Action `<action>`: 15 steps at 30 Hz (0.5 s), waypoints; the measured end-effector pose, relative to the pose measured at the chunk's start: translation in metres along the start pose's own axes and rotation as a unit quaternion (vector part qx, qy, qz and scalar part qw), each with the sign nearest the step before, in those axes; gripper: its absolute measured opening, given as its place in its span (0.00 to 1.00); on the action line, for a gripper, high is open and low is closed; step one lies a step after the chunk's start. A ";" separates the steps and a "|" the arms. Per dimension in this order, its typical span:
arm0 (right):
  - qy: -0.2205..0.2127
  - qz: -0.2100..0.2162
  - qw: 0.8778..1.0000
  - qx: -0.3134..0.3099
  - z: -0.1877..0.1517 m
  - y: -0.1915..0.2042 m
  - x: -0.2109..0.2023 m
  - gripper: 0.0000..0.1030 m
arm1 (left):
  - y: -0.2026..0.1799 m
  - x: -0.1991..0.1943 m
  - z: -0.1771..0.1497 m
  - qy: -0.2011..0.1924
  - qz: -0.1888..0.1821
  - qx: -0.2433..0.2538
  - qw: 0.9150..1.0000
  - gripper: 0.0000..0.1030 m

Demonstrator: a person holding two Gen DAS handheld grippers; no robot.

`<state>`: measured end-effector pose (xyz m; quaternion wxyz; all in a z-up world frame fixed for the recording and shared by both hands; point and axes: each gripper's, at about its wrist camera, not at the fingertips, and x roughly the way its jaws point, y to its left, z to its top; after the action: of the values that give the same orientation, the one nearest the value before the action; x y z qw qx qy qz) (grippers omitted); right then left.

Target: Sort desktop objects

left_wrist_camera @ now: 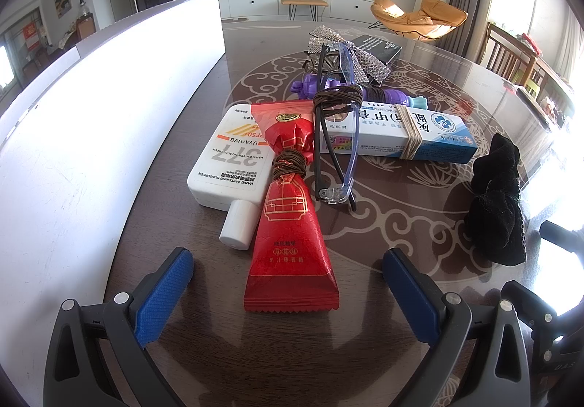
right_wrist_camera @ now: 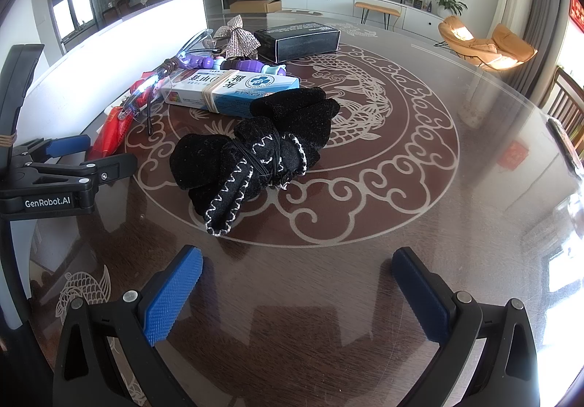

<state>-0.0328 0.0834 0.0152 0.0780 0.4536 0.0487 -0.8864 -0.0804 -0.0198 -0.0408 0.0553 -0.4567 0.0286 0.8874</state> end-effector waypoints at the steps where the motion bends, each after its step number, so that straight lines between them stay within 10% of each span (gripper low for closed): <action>1: 0.000 0.000 1.000 0.000 0.000 0.000 0.000 1.00 | 0.000 0.000 0.000 0.000 0.000 0.000 1.000 1.00; 15: 0.000 0.000 1.000 0.000 0.000 0.000 0.000 1.00 | 0.000 -0.002 -0.005 0.004 0.000 0.001 1.000 1.00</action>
<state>-0.0329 0.0834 0.0151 0.0780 0.4536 0.0487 -0.8865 -0.0752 -0.0202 -0.0416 0.0558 -0.4603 0.0295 0.8855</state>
